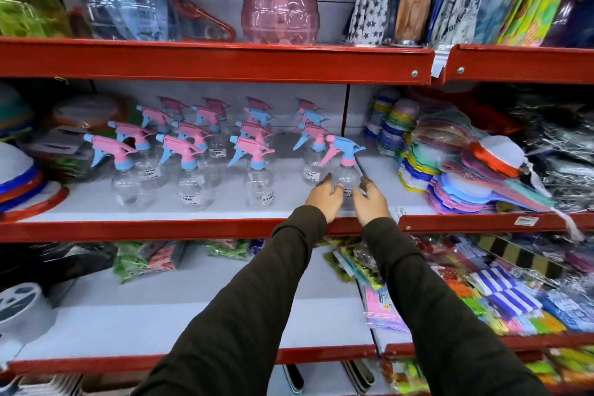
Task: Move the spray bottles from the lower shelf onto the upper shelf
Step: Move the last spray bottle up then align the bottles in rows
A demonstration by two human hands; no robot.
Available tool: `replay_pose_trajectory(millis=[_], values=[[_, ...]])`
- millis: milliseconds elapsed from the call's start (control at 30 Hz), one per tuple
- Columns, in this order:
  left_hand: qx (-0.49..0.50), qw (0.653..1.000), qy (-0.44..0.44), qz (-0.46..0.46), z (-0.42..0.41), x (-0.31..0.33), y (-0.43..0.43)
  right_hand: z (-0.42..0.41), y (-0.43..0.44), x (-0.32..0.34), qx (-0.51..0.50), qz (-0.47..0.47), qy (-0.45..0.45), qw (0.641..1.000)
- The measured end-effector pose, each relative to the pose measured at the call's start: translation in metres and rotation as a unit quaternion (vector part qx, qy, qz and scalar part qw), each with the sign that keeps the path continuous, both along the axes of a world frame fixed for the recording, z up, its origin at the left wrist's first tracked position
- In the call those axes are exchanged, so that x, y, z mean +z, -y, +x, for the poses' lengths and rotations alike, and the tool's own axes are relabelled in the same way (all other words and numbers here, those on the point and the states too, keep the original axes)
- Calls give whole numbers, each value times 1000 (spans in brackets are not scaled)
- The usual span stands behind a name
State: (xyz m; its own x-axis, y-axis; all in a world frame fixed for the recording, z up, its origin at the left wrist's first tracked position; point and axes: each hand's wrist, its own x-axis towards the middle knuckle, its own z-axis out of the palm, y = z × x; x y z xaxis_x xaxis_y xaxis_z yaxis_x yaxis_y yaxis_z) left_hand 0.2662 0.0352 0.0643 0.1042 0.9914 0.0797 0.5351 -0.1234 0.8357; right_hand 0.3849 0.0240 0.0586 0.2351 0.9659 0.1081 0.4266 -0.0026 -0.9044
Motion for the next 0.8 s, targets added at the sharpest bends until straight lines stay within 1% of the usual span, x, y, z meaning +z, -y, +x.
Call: replay_pose_trajectory(millis=[100, 233, 433, 800], values=[[5, 1000, 4, -4, -1, -3, 2, -1, -1, -4, 4, 11, 12, 1000], [26, 1000, -5, 18, -9, -7, 10, -11, -2, -8, 9, 26, 11, 1000], [58, 998, 2, 36, -32, -9, 19, -32, 0, -10, 48, 27, 21, 998], [54, 998, -2, 39, -36, -11, 27, -38, 8, -7, 73, 13, 39, 996]])
